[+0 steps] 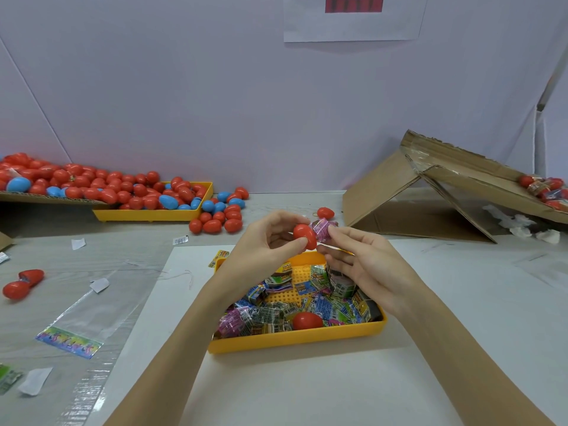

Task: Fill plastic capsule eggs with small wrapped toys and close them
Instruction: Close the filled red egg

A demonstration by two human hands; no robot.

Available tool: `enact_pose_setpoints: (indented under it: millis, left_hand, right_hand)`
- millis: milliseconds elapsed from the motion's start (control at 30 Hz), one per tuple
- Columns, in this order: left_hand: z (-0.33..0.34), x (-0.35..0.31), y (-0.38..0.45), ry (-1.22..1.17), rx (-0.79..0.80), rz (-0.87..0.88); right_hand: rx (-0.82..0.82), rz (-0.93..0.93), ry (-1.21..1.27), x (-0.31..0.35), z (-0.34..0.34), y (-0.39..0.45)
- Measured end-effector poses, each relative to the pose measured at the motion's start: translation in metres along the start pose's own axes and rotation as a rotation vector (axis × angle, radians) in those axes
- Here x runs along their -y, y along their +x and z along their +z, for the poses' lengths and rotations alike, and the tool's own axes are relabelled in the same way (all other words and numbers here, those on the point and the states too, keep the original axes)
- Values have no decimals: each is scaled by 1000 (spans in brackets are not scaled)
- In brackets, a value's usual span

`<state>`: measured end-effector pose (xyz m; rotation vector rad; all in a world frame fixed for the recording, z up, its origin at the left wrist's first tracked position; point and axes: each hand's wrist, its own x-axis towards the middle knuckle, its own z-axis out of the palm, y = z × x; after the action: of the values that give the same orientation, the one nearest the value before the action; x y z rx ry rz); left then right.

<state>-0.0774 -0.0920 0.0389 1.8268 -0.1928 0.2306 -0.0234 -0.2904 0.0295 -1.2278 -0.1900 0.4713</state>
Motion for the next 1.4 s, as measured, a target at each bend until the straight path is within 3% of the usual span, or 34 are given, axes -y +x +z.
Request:
enact_pose_setpoints:
  millis: [867,1100,1267,1400]
  left_hand:
    - [-1,1,1,-24,3,50]
    - [0,3,1,-61,-28,36]
    - [2,3,0,-64,-45,69]
    - [3,5,0,-3,-20,143]
  right_hand:
    - [-3,-15,-69,2,5,-4]
    - [-89,-104,-203,-3,7,-6]
    - [-37,-146,-68,-1,10,-7]
    - [-12,-144,-185,-2,9,-6]
